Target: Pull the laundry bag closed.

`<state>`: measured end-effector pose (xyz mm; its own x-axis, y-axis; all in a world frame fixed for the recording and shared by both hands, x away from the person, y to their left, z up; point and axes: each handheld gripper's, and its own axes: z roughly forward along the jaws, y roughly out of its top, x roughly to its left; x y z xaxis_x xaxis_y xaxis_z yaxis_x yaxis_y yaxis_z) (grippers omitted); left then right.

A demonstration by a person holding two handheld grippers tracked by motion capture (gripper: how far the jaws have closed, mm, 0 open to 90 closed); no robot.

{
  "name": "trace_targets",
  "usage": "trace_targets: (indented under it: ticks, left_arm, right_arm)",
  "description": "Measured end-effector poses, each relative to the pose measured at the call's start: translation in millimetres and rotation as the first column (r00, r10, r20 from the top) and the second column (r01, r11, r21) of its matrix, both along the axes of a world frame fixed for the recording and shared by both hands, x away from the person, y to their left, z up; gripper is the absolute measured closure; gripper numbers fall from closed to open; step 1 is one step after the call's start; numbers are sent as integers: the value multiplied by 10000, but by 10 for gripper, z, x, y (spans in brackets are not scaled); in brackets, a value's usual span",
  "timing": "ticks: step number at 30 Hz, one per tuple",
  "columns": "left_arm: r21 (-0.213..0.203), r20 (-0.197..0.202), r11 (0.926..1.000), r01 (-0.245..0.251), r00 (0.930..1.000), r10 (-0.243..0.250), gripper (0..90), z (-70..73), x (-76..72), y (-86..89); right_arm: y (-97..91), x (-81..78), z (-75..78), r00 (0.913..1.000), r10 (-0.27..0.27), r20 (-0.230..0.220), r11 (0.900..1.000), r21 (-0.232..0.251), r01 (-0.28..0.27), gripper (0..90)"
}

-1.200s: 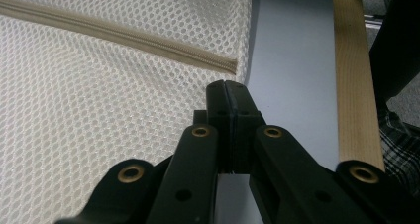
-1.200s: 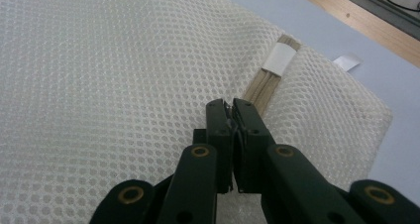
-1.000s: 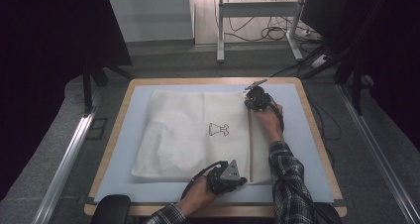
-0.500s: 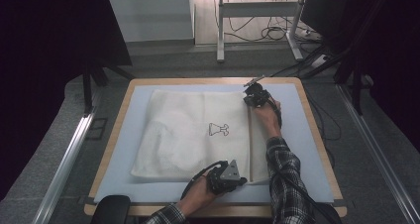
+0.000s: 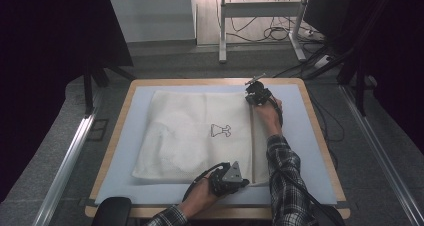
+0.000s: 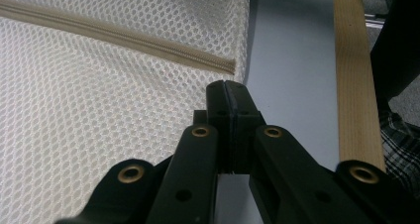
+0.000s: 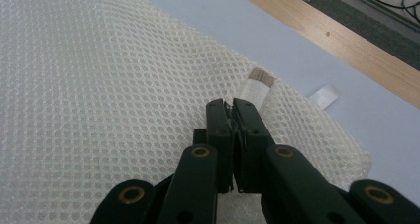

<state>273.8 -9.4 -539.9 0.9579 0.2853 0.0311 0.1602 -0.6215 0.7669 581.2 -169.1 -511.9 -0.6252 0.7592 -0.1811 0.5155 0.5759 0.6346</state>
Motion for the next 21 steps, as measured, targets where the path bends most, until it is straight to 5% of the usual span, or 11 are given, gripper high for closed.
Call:
trace_targets:
  ticks: [21]
  left_arm:
    - [-112,-268,9999,-11,9996,8,900,0,22,8]
  right_arm:
    - [78,52,-13,9989,-442,129,9988,-201,445,854]
